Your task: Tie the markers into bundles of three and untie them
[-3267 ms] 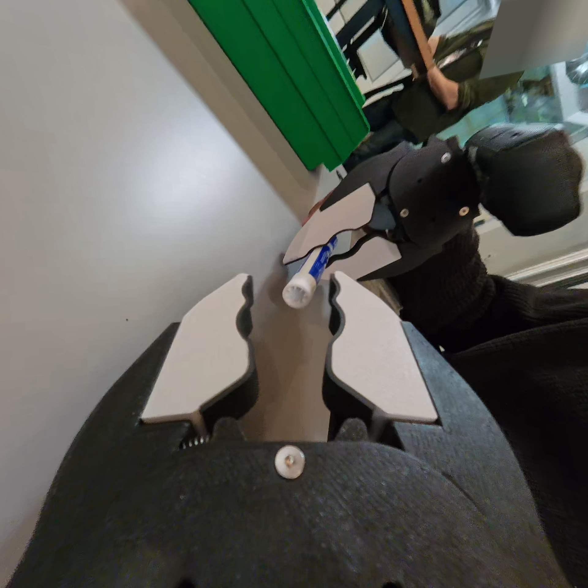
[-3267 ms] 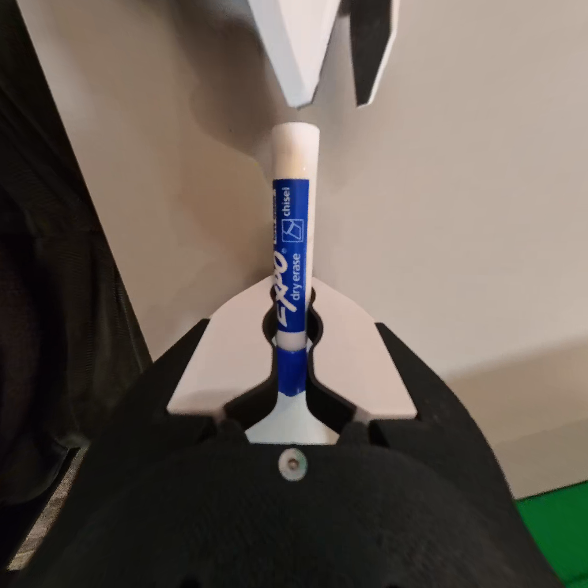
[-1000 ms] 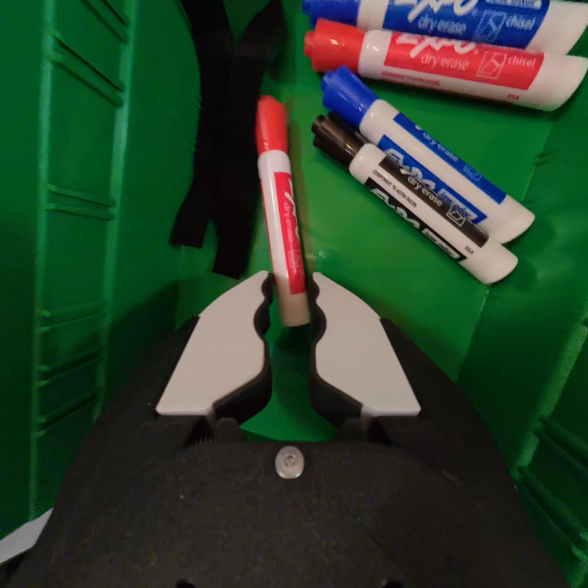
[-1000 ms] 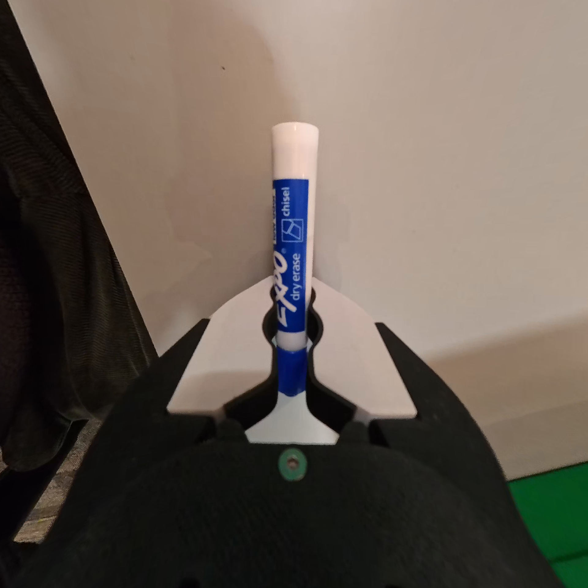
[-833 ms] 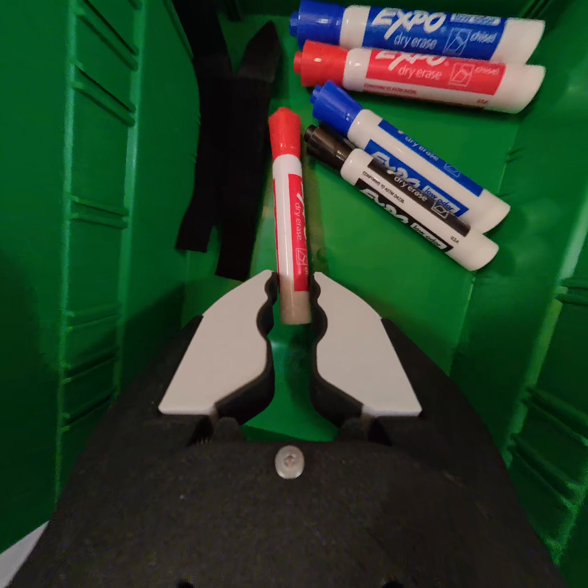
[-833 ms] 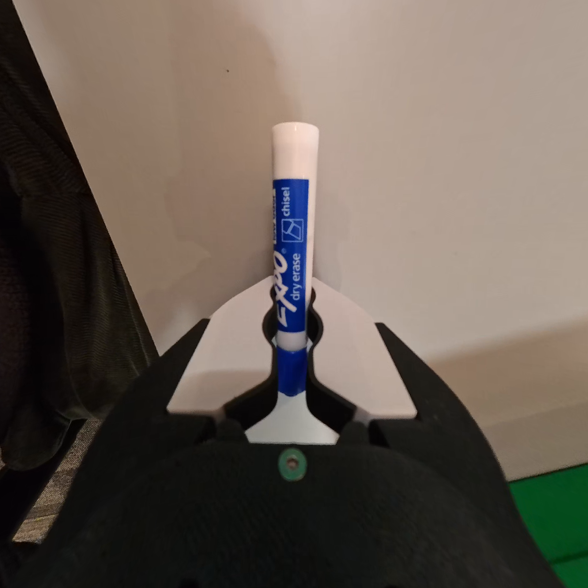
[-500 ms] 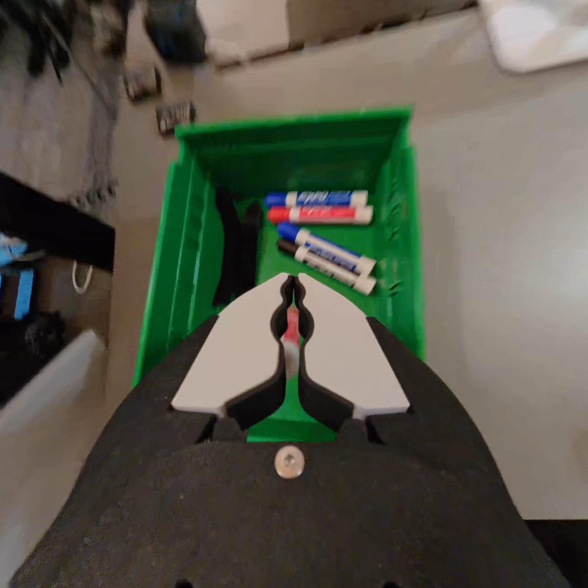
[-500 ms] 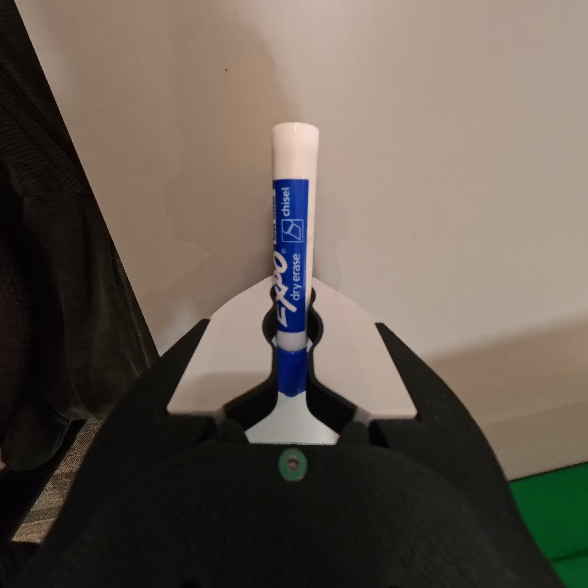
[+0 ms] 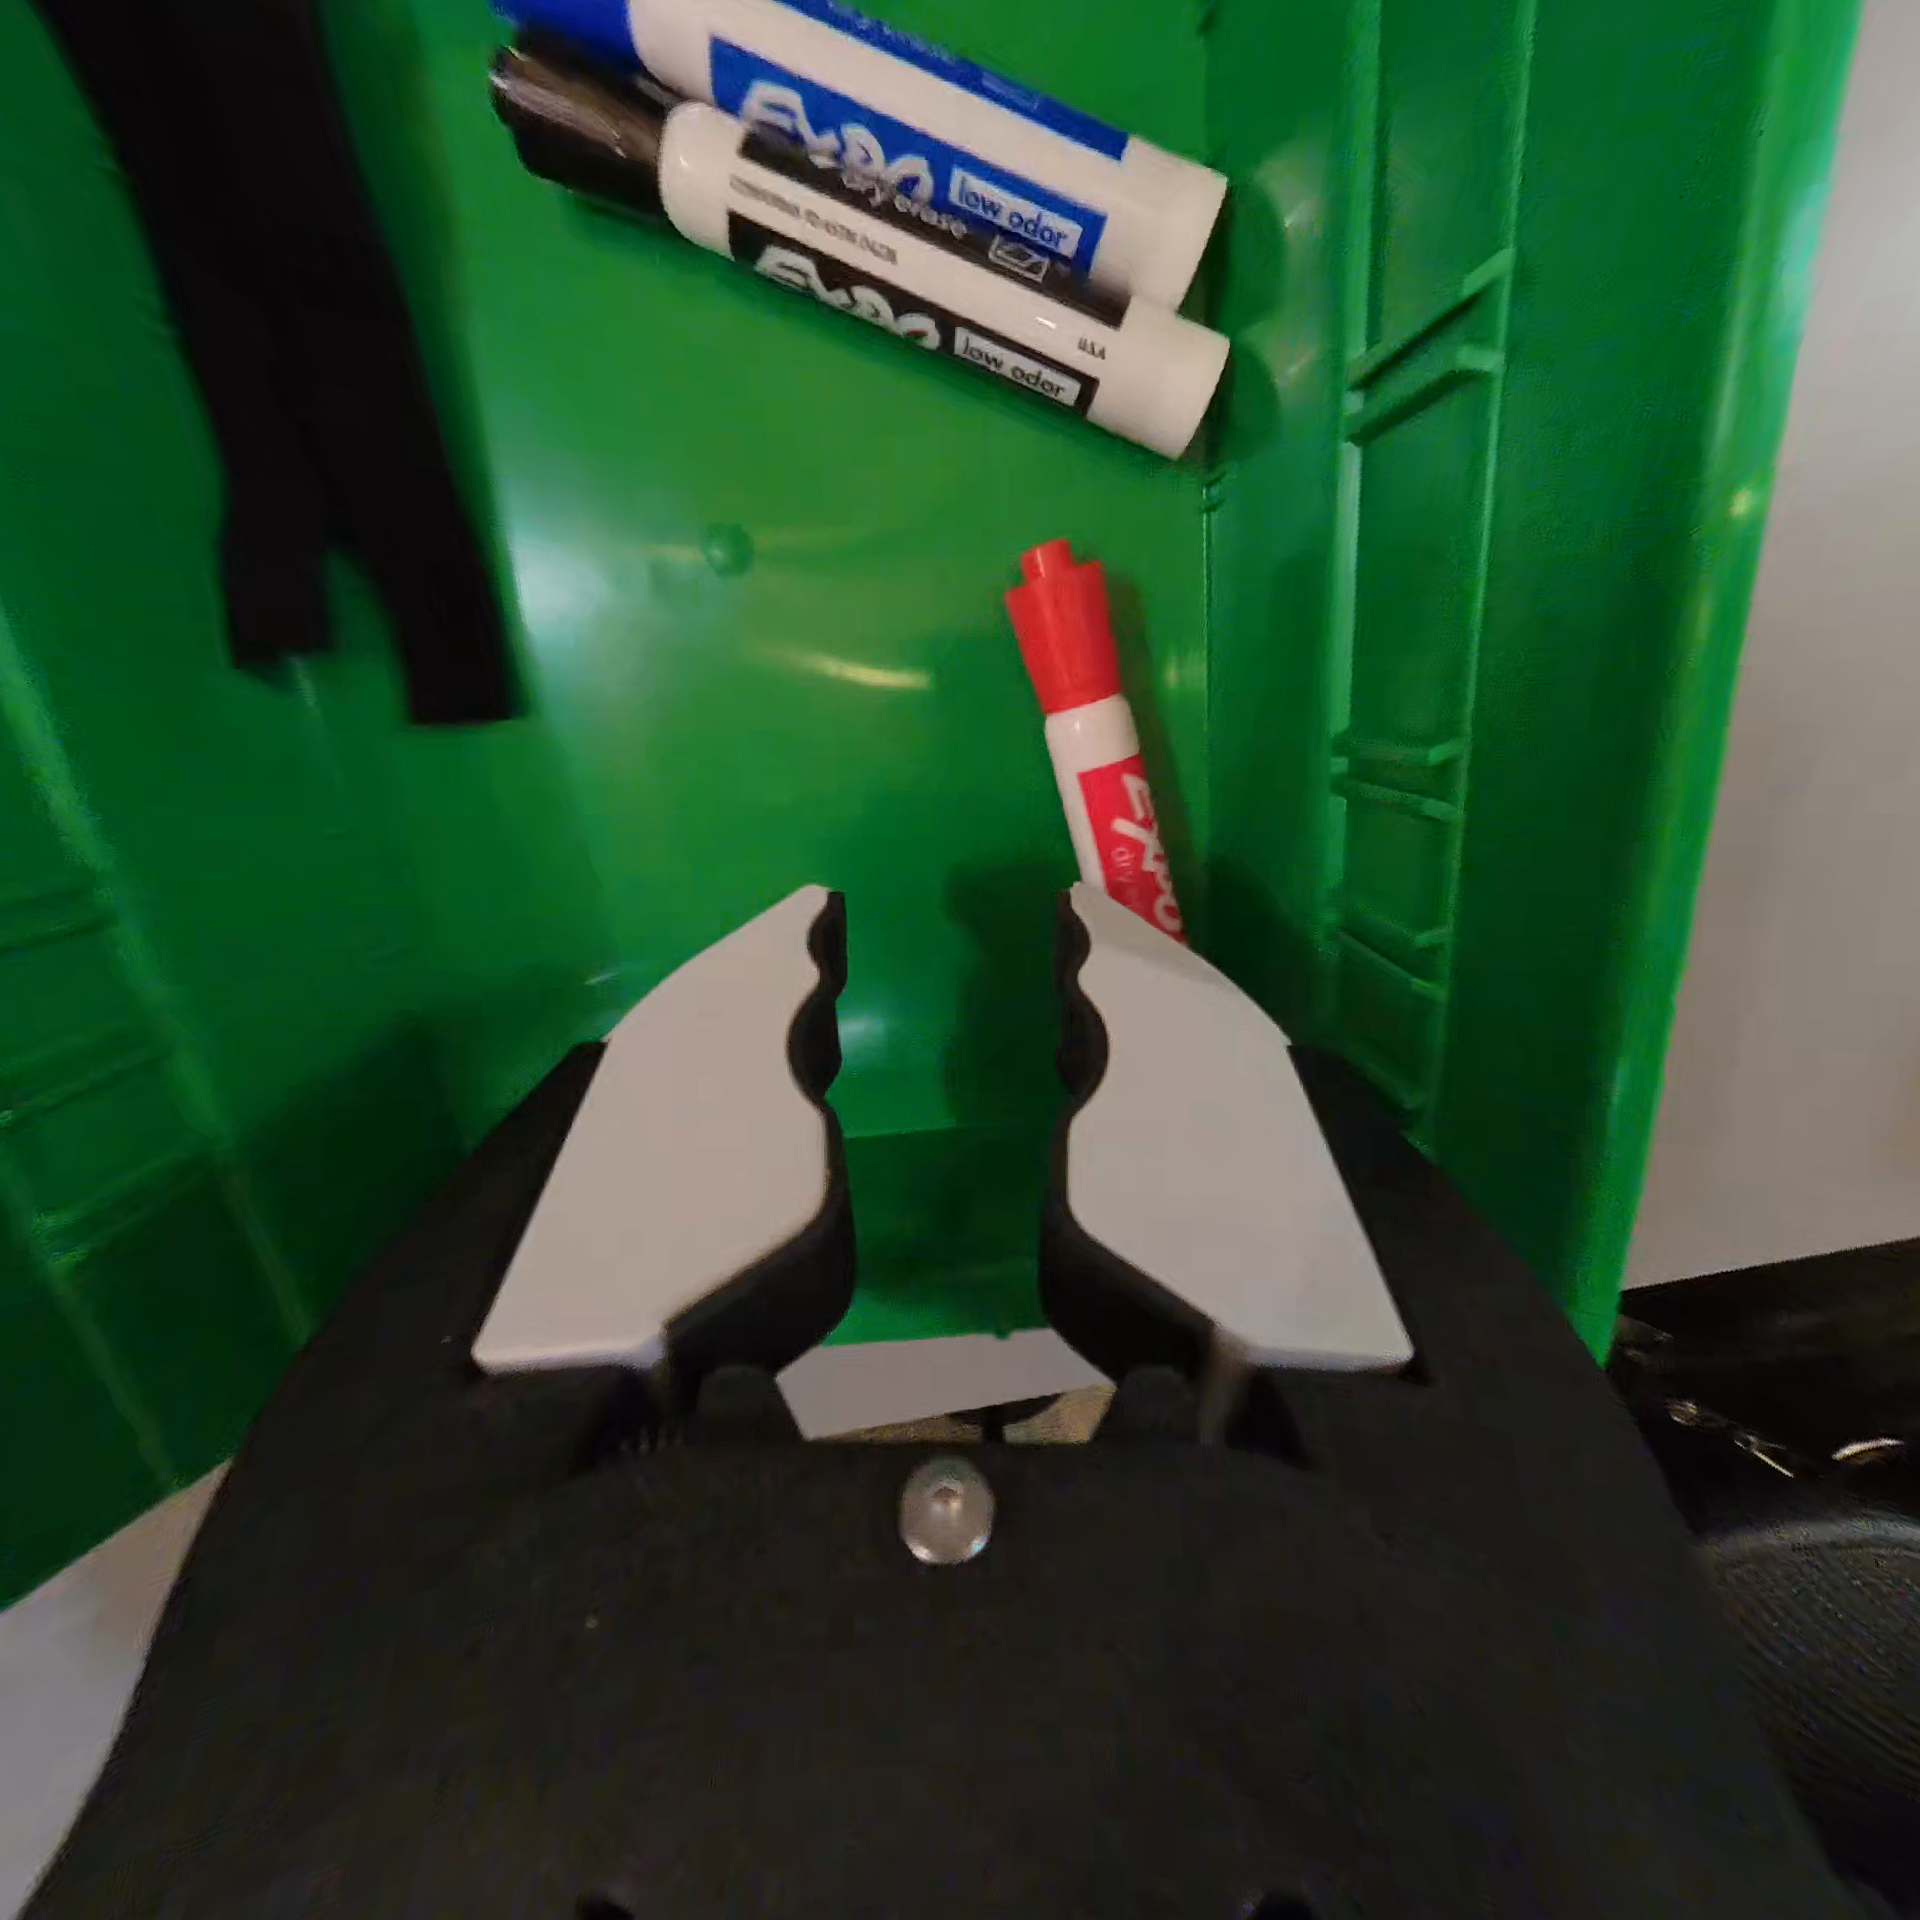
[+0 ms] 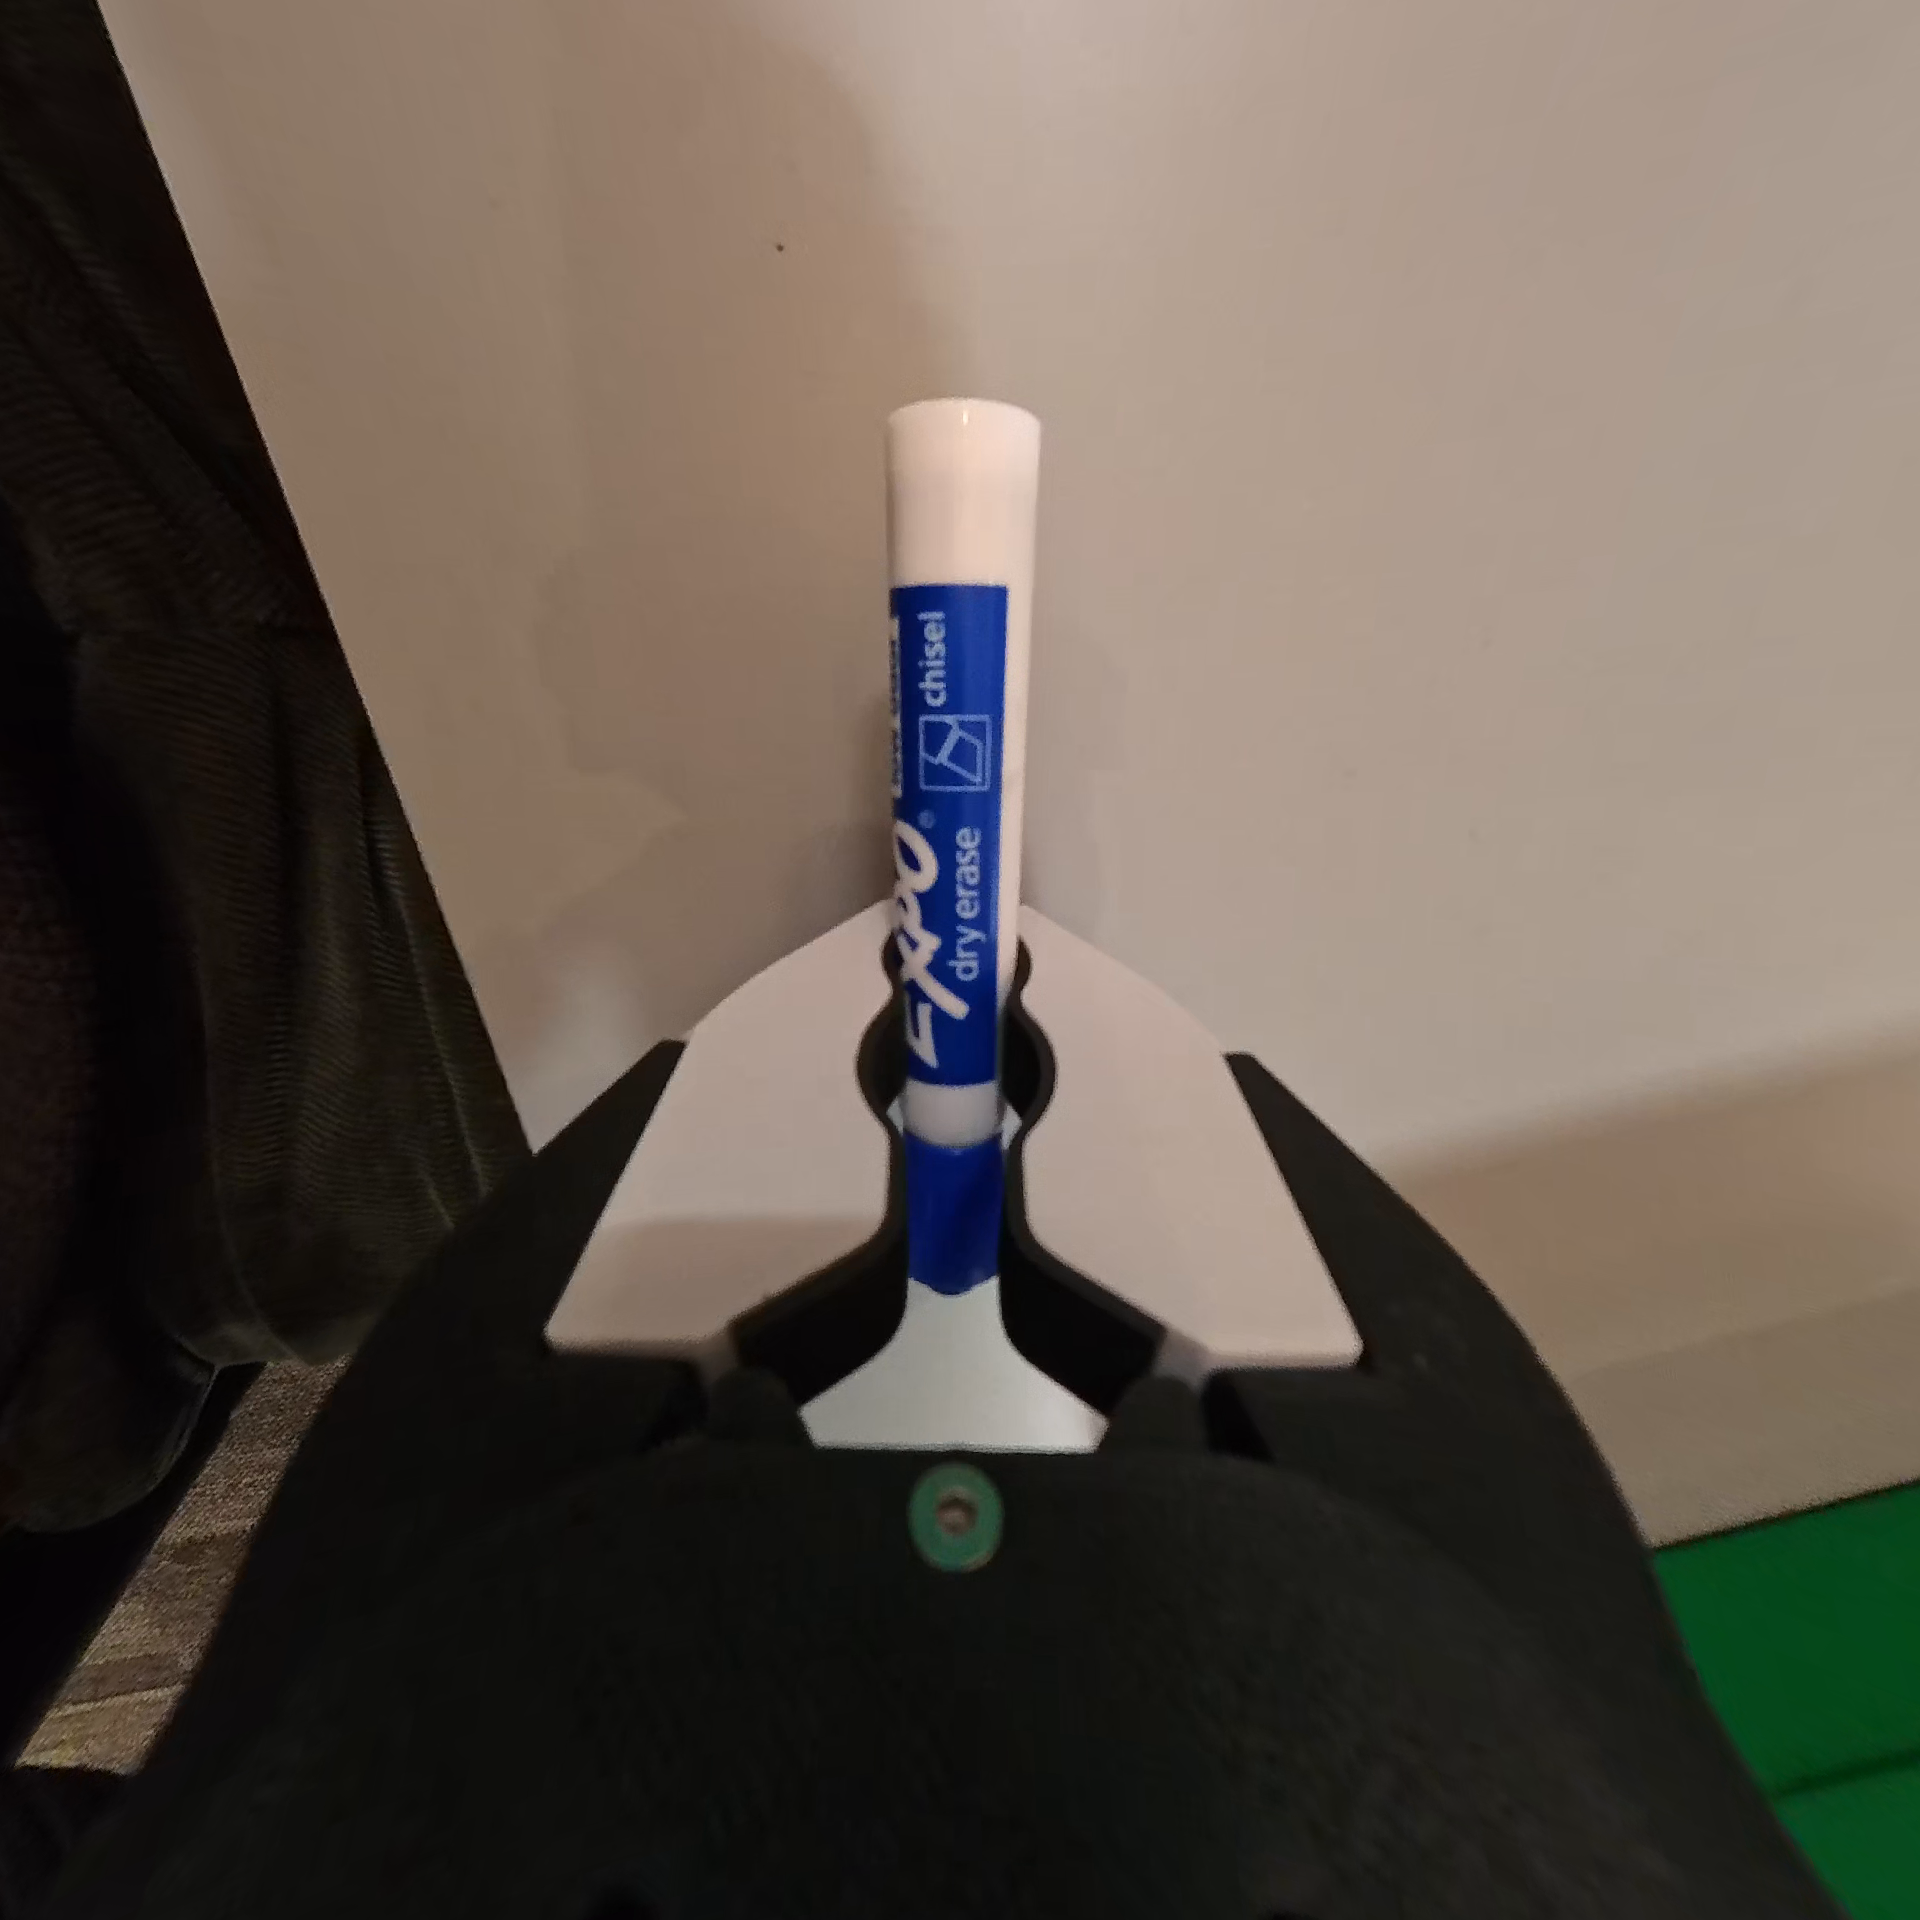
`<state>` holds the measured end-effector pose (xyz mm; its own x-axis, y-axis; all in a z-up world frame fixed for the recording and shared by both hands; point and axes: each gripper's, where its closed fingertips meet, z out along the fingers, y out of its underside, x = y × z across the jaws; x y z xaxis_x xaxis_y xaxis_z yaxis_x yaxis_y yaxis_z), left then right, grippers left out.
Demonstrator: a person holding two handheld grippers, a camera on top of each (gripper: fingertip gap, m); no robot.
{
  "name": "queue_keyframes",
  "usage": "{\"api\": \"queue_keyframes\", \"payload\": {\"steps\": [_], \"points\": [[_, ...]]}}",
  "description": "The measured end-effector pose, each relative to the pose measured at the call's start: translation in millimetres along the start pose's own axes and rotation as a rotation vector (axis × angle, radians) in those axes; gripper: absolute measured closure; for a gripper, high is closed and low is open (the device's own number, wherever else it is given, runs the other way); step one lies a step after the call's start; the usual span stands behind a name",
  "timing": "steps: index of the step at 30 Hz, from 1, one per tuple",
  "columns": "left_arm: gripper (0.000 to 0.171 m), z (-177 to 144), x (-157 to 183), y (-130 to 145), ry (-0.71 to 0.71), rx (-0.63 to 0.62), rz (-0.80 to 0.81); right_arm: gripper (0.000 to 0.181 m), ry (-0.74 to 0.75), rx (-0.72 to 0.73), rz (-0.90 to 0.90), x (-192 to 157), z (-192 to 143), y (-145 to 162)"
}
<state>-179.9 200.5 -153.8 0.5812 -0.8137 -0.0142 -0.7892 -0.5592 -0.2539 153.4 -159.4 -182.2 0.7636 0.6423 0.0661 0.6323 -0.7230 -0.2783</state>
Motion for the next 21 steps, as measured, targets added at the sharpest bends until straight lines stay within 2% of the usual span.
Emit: {"api": "queue_keyframes", "payload": {"steps": [4,8,10,12,14,15,18,21], "points": [[0.131,9,0,-1,0.035,0.014,-0.017,0.167,-0.005,-0.009,0.002,1,4,2],[0.131,20,9,2,0.058,-0.026,0.021,0.167,-0.007,-0.007,0.006,2,5,2],[0.13,29,5,10,0.014,-0.088,0.049,0.167,-0.007,-0.006,0.009,2,4,2],[0.131,28,3,4,0.004,-0.063,0.039,0.167,-0.007,-0.005,0.012,2,4,2],[0.13,28,-14,6,-0.083,-0.079,0.008,0.167,-0.006,-0.008,0.012,3,4,3],[0.122,27,-22,8,-0.117,-0.083,-0.008,0.167,-0.005,-0.01,0.012,3,4,3],[0.127,22,-37,8,-0.161,-0.054,-0.061,0.167,0.001,-0.015,0.01,3,4,3],[0.127,15,-39,6,-0.145,-0.01,-0.081,0.167,0.004,-0.02,0.01,3,4,3]]}}
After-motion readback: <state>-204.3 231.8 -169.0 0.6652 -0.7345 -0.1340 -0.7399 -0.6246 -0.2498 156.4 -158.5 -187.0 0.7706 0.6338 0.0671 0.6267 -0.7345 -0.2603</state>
